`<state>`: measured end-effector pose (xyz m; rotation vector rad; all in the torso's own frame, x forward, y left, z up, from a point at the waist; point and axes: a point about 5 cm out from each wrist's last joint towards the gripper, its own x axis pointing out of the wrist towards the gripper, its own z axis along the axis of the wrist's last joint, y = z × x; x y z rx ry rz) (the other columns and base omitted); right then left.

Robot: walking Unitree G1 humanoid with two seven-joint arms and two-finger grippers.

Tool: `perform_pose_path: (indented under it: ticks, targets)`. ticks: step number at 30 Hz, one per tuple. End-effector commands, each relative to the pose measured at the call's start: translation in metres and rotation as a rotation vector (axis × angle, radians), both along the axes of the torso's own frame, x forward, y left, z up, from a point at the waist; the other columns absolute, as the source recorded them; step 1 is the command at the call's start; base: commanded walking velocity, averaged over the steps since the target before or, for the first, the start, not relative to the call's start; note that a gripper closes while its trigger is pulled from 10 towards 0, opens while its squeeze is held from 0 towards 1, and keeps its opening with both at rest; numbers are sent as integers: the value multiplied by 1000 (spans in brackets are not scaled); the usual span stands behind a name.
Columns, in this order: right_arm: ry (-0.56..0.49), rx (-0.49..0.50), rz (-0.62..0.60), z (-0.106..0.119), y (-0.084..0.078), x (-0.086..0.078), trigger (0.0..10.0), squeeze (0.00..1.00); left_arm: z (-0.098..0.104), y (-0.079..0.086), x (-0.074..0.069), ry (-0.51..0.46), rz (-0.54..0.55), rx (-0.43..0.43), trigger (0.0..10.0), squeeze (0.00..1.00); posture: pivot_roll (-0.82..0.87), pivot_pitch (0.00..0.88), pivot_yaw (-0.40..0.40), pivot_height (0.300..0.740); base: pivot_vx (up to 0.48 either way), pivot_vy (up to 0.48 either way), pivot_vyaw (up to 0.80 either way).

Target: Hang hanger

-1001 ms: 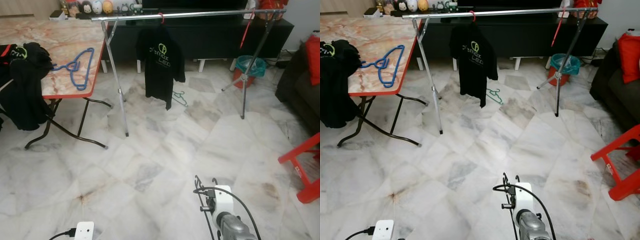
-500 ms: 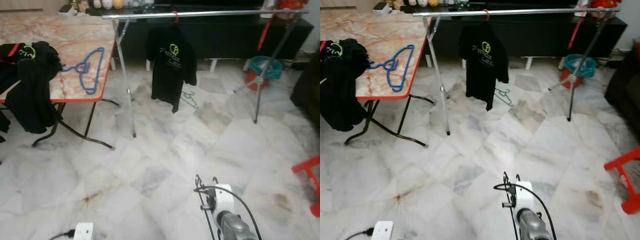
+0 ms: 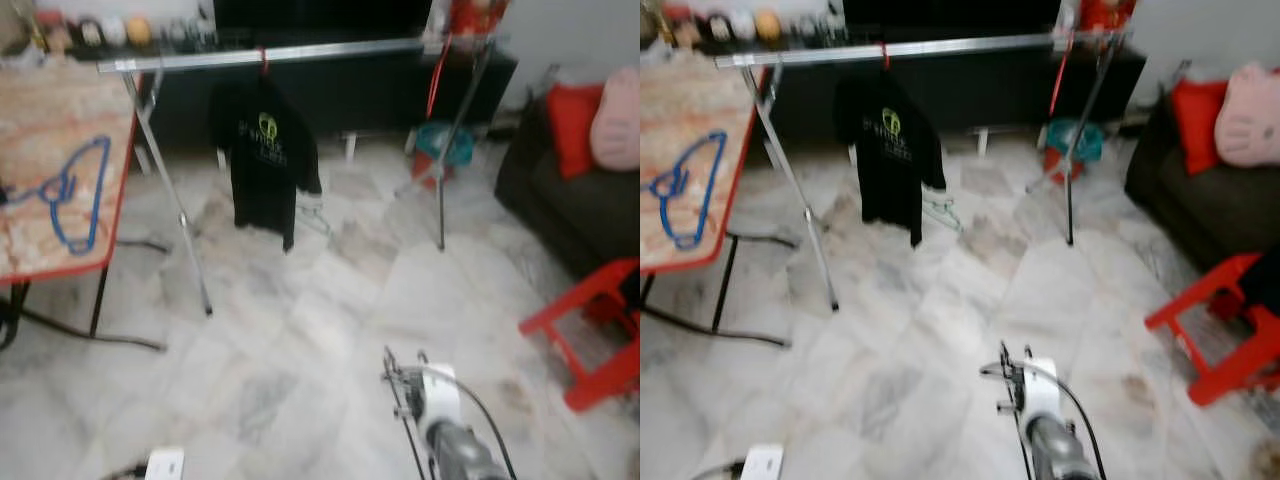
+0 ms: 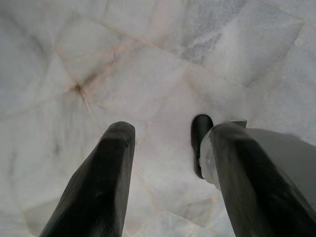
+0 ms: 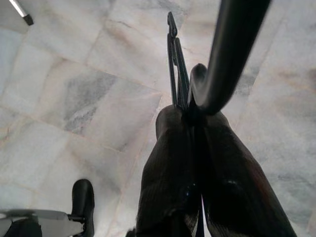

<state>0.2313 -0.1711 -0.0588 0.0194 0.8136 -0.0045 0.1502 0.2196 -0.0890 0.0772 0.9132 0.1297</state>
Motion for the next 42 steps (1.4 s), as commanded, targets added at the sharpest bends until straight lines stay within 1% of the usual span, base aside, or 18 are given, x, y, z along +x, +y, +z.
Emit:
perform_pose_path:
  ticks: [1,25,42]
  targets:
    - [16,-15,-15,-3,-8,-5,10000,0,-4,-6,-7,27,-14,-9,10000,0,24,73,-35,740,341,0,0]
    - [18,-25,-7,-2,-8,-5,10000,0,-5,-9,-8,41,-15,-18,10000,0,20,81,-38,740,339,0,0]
    - [20,-24,-8,-3,-8,-6,10000,0,-5,-11,-7,35,-24,-23,10000,0,18,57,-35,740,339,0,0]
